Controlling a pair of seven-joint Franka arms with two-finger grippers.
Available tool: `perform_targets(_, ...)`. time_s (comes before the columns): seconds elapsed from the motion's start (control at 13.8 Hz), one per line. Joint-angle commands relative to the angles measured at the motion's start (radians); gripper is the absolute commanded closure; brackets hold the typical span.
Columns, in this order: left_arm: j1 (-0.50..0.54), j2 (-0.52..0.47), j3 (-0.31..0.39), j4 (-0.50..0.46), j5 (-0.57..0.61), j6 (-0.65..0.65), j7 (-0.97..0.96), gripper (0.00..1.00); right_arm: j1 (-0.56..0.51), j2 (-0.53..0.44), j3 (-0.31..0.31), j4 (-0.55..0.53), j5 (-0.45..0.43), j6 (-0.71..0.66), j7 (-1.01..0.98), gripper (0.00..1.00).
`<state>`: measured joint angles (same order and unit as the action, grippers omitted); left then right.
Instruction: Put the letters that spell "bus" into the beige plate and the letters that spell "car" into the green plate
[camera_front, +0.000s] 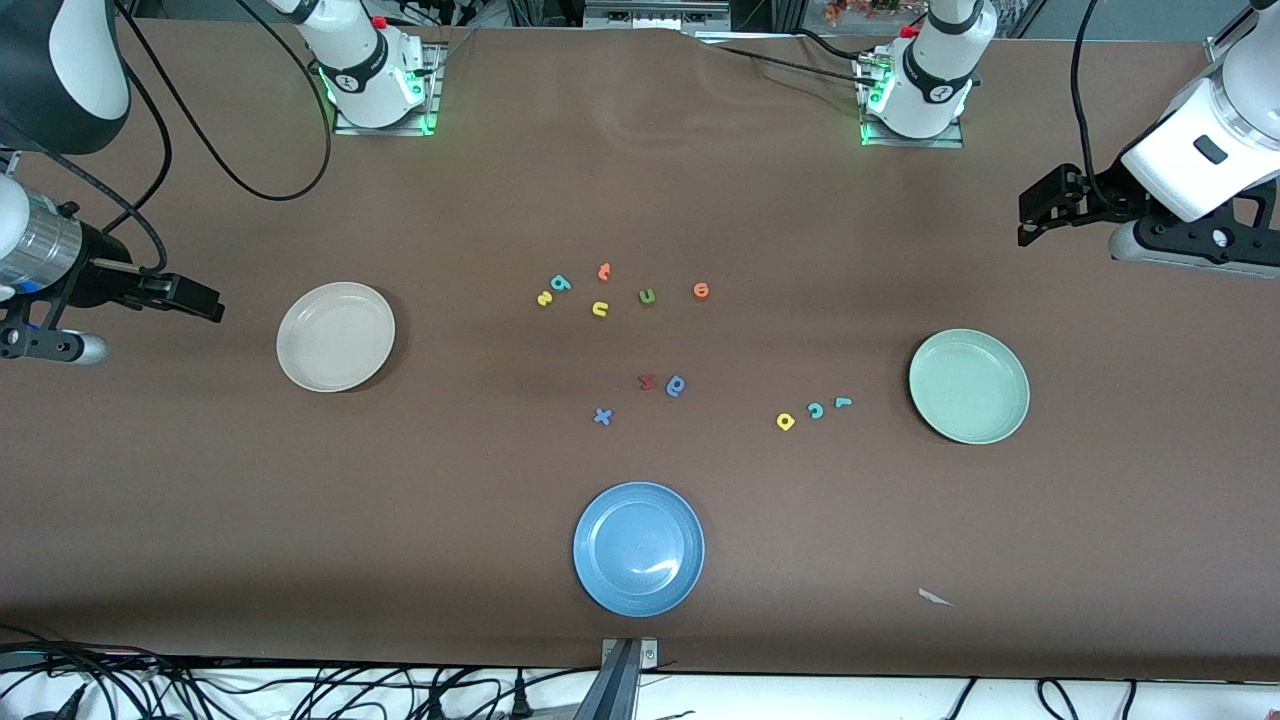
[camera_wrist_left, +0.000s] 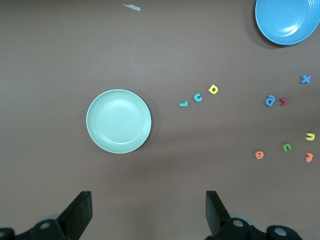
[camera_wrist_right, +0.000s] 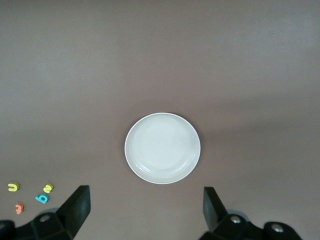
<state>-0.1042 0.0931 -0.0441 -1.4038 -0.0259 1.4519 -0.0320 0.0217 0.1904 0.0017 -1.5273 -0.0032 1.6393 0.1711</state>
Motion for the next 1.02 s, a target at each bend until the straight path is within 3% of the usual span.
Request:
perform_targets(0.0, 0.006, 0.005, 0.001, 0.022, -0.009, -0.013, -0.005, 0.0, -0.003, -0.002, 0.001, 0.004, 0.019, -0.009, -0.005, 0.0)
perform_targets(0.73, 0.043, -0.001, 0.001, -0.011, -0.009, -0.015, 0.001, 0.0, -0.003, -0.002, 0.003, 0.001, 0.019, -0.022, -0.005, 0.0)
perform_targets(0.94, 0.043, -0.061, -0.002, -0.108, -0.009, 0.01, 0.003, 0.0, -0.002, -0.003, 0.003, 0.001, 0.019, -0.022, -0.005, 0.0)
